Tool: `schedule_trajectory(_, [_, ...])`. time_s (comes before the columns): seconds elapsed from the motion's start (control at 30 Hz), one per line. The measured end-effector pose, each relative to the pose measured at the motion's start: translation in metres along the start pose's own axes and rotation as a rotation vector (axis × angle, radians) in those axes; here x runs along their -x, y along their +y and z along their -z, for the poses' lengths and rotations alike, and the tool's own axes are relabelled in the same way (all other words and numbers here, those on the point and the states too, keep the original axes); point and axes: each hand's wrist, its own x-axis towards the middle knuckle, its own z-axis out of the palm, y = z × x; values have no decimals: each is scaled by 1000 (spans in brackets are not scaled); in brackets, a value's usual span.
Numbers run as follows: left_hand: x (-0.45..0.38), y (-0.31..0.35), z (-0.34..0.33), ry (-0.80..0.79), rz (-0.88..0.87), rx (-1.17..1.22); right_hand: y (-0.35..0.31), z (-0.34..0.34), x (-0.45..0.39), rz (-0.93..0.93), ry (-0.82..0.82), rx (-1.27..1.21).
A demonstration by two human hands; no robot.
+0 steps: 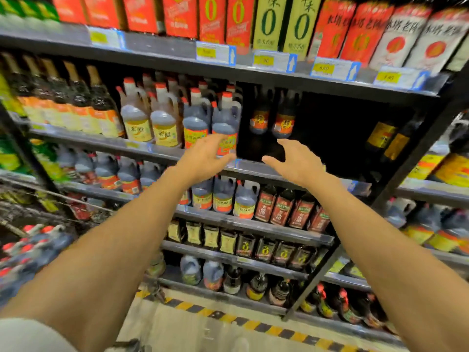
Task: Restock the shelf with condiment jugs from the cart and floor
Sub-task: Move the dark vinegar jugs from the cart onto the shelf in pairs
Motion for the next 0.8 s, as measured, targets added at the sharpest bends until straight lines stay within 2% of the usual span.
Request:
schedule_trajectory(0.17, [88, -29, 45, 1, 93, -41, -60, 0, 39, 107, -7, -36])
schedule_trajectory(0.37, [218, -109, 85, 66, 422, -13, -159, -32, 59, 314, -88, -125])
schedule_trajectory(0.63, [326, -198, 137, 164, 733, -69, -300, -97, 40, 610, -358, -221])
schedule_trajectory(0.8, [360, -248, 137, 196, 913, -57, -374, -155, 8, 778, -472, -264])
